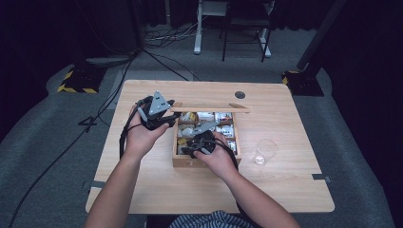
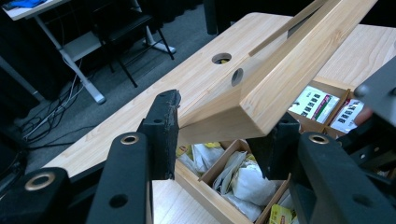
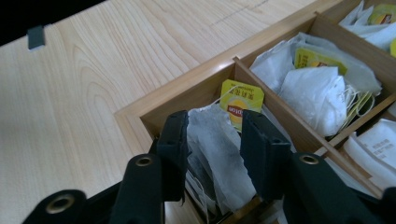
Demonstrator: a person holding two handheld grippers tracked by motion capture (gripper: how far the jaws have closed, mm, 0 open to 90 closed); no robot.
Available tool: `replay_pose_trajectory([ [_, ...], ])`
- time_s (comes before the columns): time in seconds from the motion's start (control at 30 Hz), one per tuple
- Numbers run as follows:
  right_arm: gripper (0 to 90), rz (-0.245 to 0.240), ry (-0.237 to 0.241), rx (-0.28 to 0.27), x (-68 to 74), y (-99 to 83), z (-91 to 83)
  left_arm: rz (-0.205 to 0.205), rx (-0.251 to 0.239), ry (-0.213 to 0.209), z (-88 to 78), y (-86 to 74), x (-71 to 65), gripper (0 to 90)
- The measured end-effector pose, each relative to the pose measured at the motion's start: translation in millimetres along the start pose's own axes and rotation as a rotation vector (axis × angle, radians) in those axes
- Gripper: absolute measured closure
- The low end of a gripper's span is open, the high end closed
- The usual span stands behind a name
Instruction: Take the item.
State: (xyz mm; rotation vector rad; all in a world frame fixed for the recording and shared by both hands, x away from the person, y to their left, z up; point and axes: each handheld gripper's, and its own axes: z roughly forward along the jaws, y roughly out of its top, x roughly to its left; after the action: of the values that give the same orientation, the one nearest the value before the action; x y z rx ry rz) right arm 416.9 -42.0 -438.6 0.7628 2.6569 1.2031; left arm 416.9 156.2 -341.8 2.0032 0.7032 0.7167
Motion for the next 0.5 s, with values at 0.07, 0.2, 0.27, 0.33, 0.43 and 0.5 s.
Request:
replay_pose_trajectory([
  [0.07, 63.8, 0.002, 0.001, 0.006, 0.4, -0.4, 2.7, 0.001, -0.001, -0.001, 0.0, 0.0, 0.0, 55.9],
  [0.2, 70.3, -0.004, 0.003, 0.018, 0.3, -0.8, 5.0, 0.005, -0.002, 0.004, 0.3, 0.0, -0.2, 56.0],
  [0.27, 77.3, -0.008, 0.005, 0.023, 0.0, -1.1, 4.9, 0.008, -0.003, 0.003, 0.5, 0.0, -0.2, 56.0],
  [0.33, 84.1, -0.011, 0.008, 0.021, -0.9, -1.3, 4.3, 0.009, -0.003, 0.002, 0.8, -0.1, -0.7, 56.0],
  [0.43, 87.0, -0.009, 0.015, 0.016, -2.7, -1.5, 3.0, 0.016, -0.003, -0.004, 2.1, -0.4, -1.3, 56.0],
  [0.5, 89.0, -0.008, 0.016, 0.012, -3.0, -1.6, 2.3, 0.017, -0.001, -0.005, 2.9, -0.2, -2.6, 55.9],
])
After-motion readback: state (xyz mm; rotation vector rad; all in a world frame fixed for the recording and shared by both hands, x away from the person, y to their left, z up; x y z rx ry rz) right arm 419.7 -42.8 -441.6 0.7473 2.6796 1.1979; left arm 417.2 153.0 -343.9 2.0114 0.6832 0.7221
